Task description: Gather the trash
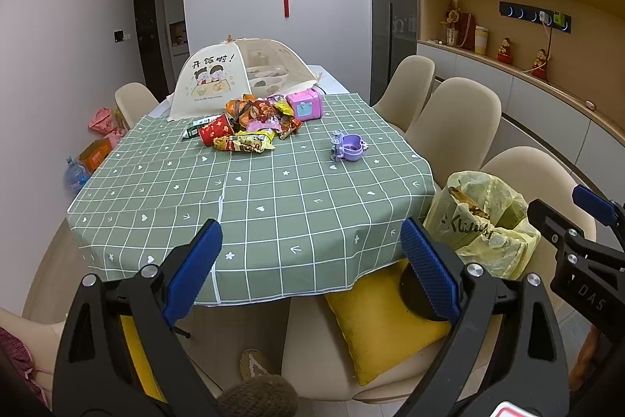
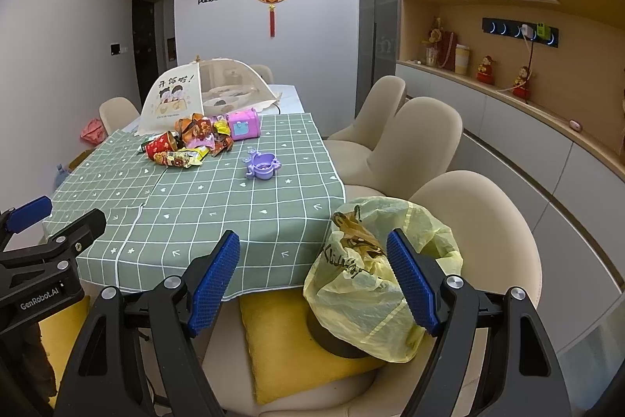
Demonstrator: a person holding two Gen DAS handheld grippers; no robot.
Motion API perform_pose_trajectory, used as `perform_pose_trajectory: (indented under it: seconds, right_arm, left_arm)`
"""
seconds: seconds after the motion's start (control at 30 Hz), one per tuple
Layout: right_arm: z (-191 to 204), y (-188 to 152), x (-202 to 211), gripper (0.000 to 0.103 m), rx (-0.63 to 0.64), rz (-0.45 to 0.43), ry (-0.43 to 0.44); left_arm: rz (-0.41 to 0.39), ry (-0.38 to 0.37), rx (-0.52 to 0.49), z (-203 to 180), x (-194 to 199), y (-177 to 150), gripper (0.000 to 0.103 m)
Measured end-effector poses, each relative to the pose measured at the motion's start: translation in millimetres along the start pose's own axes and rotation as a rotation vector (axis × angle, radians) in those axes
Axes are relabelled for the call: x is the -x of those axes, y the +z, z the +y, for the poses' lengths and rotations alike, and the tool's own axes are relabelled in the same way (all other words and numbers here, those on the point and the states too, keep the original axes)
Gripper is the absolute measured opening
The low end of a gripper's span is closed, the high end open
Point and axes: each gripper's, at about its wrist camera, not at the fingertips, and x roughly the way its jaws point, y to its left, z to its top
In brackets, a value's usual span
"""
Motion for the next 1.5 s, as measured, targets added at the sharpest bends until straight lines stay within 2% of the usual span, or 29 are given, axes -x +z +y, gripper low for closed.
perform_pose_trajectory:
  seconds: [0.87, 1.5]
  right_arm:
    - [-10.1, -3.6, 8.9, 0.074, -0.02, -0.007, -0.016]
    - [-4.5, -3.9, 8.6, 0.074, -0.006, -0.003, -0.015]
  left_arm:
    - [0.001, -0.021, -0.014, -8.4, 4.7, -2.9, 0.088]
    - [0.002, -0.016, 0.003, 0.7, 4.9, -1.7, 0.088]
